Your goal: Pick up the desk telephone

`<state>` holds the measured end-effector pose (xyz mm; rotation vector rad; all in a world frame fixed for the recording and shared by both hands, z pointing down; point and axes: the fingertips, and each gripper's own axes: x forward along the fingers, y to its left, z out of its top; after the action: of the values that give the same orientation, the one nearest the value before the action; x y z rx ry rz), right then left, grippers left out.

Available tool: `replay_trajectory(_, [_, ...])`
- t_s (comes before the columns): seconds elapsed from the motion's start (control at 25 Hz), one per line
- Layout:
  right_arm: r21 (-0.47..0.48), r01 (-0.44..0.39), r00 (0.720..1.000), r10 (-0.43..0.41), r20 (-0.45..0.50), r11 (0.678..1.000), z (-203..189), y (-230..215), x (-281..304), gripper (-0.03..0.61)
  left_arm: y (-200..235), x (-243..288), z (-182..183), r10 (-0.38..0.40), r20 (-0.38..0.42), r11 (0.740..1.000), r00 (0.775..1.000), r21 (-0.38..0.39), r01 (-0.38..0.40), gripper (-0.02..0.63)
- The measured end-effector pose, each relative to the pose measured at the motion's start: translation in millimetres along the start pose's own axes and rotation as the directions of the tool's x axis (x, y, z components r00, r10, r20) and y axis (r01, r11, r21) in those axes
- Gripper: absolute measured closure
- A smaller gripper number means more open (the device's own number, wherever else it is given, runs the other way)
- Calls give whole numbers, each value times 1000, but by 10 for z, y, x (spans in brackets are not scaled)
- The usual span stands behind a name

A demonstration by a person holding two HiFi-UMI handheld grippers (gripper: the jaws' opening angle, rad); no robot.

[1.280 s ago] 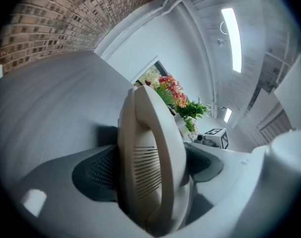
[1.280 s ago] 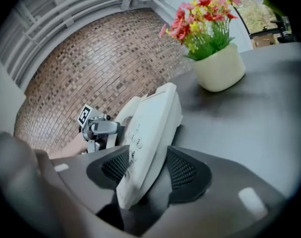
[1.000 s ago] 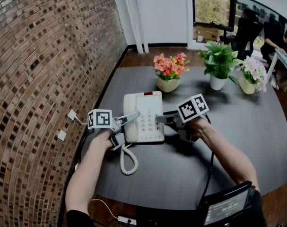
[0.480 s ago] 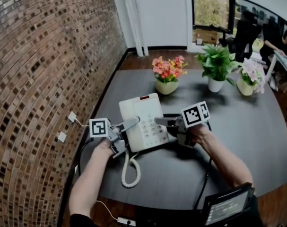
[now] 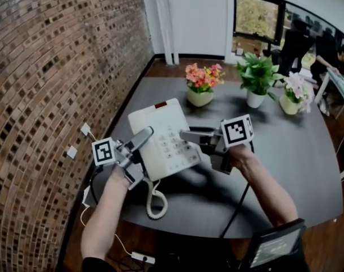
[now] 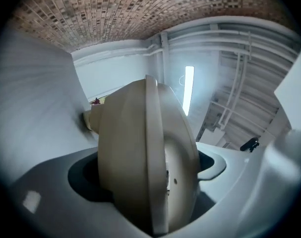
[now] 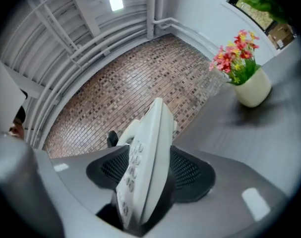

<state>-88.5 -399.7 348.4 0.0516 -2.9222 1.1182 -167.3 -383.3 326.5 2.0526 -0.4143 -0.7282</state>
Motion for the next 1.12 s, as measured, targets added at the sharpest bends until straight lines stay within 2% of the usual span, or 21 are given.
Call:
replay_trajectory(0.12, [-50,-34,999,34,-6,998,-38,384,-36,347,-353,-171,-121,-79,91,996,993,-27,82,146])
replay_trajectory(0.24, [-86,-76,996,79,28,993,-40,806,-94,337,-705,-336,-260,-155,191,985,969,-44,166,146])
replay_trajectory(0.44, [-145,-76,983,98,155,987,-49,1334,-440,337,-1238,-586,-578,-226,261,970,938,-30,242,146])
replay_trajectory(0.56, [-172,-67,972,103,211,983,-45,1534,-690,339,-1494,-646,-796,-241,246,969,939,0,248,146])
replay_trajectory(0.64, [-213,-55,970,103,222,976,-68,1643,-752,343,-1632,-662,-932,-242,224,970,944,24,243,146])
replay_trajectory(0.76, [-250,-48,969,106,221,967,-150,1726,-682,358,-1822,-717,-1123,-266,212,963,940,25,267,146])
replay_trajectory(0.96, [-239,-76,960,136,246,968,-254,1868,-645,359,-2060,-712,-1405,-301,181,952,936,9,305,146])
replay_trajectory(1.12, [-219,-43,963,99,251,975,-271,1919,-751,359,-2195,-643,-1533,-325,165,945,931,13,327,146])
